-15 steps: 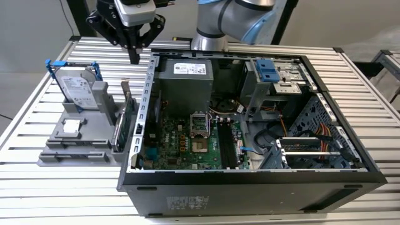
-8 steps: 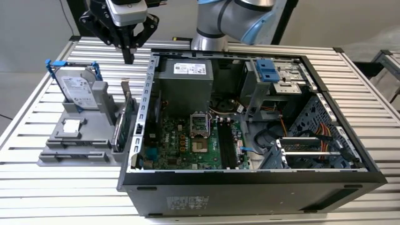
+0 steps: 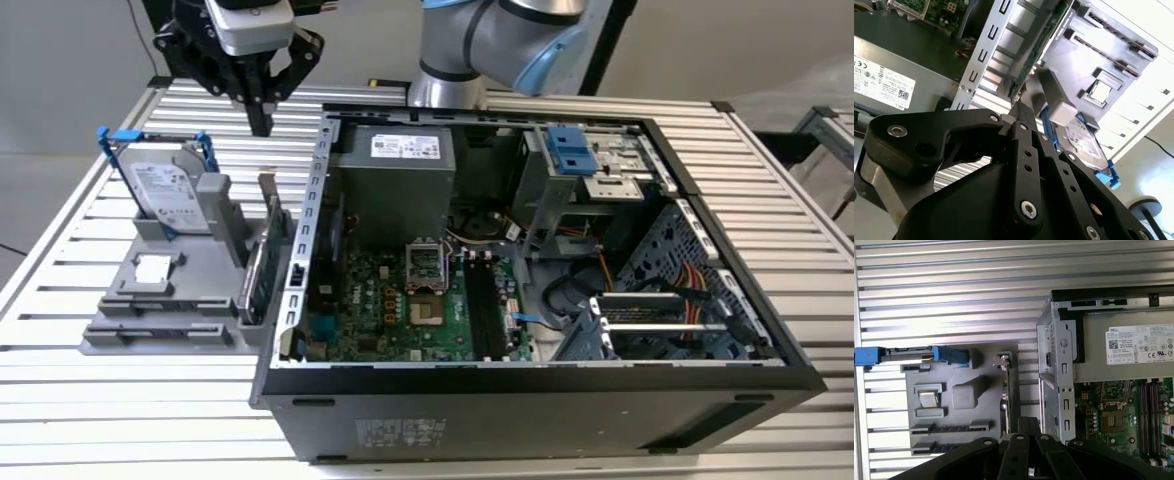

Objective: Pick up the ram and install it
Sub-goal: 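Reach for the ram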

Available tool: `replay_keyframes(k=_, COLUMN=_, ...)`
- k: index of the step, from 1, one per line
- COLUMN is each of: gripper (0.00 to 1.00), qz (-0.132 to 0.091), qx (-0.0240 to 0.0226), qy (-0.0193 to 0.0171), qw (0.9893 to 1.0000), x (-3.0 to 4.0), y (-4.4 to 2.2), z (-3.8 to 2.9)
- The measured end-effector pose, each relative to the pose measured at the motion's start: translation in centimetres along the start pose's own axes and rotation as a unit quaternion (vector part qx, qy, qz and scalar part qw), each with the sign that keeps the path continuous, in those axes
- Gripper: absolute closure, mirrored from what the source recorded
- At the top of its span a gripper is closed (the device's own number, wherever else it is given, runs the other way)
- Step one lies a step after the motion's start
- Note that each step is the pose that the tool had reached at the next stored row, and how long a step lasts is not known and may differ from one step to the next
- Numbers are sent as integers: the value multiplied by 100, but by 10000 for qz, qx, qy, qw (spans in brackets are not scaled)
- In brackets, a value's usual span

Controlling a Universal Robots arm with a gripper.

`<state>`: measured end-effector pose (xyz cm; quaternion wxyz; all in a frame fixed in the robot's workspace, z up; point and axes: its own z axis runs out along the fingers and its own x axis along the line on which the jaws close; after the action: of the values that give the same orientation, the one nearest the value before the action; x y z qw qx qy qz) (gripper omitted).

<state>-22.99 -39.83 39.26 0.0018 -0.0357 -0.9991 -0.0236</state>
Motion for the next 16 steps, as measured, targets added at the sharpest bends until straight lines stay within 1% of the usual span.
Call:
replay_keyframes(k=1, gripper=100, qz=0, qx=0, qy=4, qw=10000, x=14, y=-1, z=0)
replay_keyframes(k=3, gripper=100, qz=1, qx=2, qy=19, qw=10000, x=71, y=-5, z=0)
replay_keyframes(k=9, gripper=100, qz=2, qx=3, qy=40, qw=10000, x=158, y=-11, z=0)
replay_keyframes(k=16, gripper=100, qz=2, qx=4, qy=55, qw=10000, x=263, y=-19, z=0)
